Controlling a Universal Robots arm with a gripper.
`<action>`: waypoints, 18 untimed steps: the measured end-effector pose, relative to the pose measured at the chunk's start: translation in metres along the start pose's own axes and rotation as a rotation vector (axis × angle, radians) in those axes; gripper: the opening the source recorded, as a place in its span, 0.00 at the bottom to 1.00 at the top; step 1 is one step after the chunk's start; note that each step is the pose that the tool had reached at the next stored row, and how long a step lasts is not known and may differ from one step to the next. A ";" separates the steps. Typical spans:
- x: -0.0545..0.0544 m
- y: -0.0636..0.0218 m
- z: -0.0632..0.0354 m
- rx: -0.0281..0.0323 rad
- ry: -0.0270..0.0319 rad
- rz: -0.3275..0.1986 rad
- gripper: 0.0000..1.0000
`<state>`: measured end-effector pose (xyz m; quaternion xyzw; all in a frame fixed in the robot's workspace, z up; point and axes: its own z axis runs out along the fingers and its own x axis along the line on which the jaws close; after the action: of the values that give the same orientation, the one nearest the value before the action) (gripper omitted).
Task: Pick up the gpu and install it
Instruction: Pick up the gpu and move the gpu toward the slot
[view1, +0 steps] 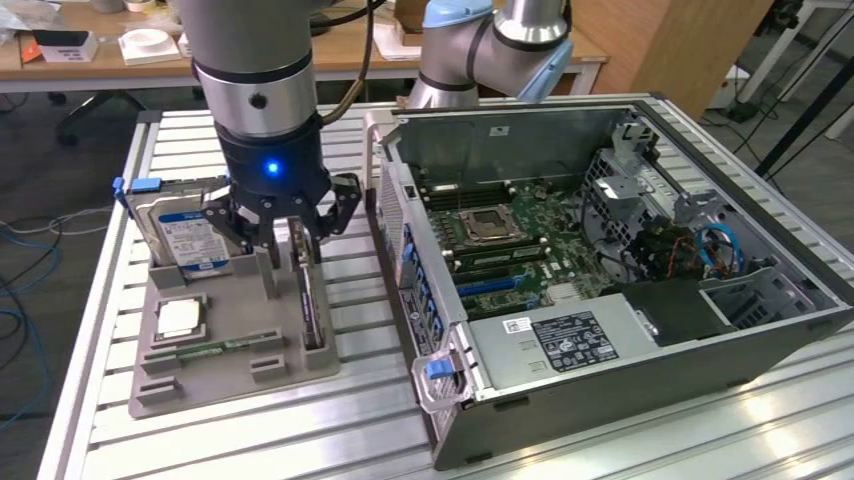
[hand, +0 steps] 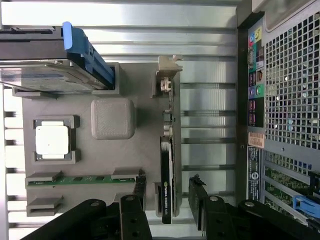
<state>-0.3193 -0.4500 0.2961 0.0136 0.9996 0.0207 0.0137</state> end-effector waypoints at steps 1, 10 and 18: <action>0.000 -0.0007 0.0001 -0.0001 -0.0002 0.000 0.47; 0.001 -0.0052 0.0004 0.0000 -0.0006 0.000 0.47; 0.002 -0.0092 0.0005 0.0000 -0.0009 0.000 0.47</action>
<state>-0.3214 -0.4592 0.2952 0.0136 0.9996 0.0207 0.0141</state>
